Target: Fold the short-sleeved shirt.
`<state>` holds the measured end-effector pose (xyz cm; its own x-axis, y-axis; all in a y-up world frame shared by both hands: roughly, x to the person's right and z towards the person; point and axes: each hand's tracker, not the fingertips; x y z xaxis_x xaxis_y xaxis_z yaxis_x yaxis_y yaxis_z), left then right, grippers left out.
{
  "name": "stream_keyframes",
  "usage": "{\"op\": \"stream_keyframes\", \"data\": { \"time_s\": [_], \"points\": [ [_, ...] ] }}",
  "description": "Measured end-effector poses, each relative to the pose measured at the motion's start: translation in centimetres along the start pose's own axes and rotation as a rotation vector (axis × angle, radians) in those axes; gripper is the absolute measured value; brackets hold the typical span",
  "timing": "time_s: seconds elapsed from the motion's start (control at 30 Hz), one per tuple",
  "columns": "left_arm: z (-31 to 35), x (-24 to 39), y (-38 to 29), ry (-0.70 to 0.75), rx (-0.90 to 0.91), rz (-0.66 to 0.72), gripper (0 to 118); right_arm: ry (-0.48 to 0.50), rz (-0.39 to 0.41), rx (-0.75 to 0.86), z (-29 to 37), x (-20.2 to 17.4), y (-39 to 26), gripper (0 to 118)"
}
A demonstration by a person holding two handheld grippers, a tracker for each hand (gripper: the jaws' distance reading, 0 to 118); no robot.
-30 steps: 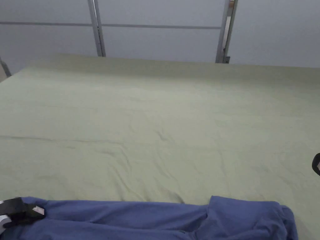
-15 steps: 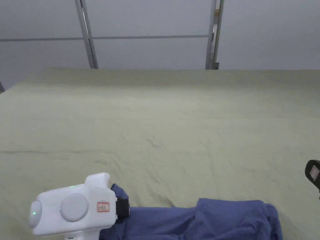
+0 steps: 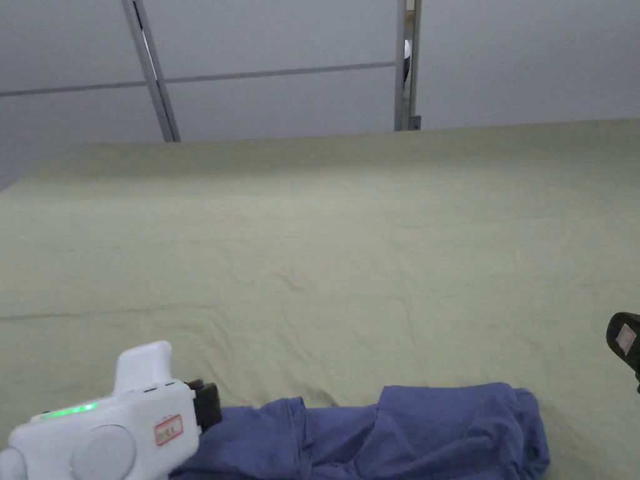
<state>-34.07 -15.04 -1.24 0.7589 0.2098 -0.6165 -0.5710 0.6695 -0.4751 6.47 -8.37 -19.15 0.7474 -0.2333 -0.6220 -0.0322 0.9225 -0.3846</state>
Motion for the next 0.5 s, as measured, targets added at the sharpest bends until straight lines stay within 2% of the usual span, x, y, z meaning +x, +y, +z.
{"op": "stream_keyframes", "data": {
  "time_s": [0.1,0.17,0.23,0.27,0.37,0.5],
  "points": [
    [-3.4,2.9,-2.8,-0.179,-0.124,0.021,9,0.016,0.018,-0.014,0.1,-0.7,-0.2,2],
    [-5.7,5.6,-4.7,-0.181,-0.201,-0.039,9,0.012,0.027,-0.015,0.4,-1.0,-0.1,2],
    [-6.4,6.8,-5.8,-0.158,-0.184,-0.061,9,0.01,0.029,-0.012,0.7,-0.9,0.1,2],
    [-5.7,6.7,-5.4,-0.173,-0.136,-0.047,9,0.01,0.029,-0.01,0.9,-0.8,0.3,2],
    [-3.9,4.2,-3.2,-0.293,-0.158,0.1,9,-0.003,0.038,-0.004,1.1,-0.5,0.6,2],
    [0.7,-1.5,-0.2,-0.355,0.0,0.207,9,-0.002,0.025,-0.002,0.9,-0.4,0.6,2]
  ]
}}
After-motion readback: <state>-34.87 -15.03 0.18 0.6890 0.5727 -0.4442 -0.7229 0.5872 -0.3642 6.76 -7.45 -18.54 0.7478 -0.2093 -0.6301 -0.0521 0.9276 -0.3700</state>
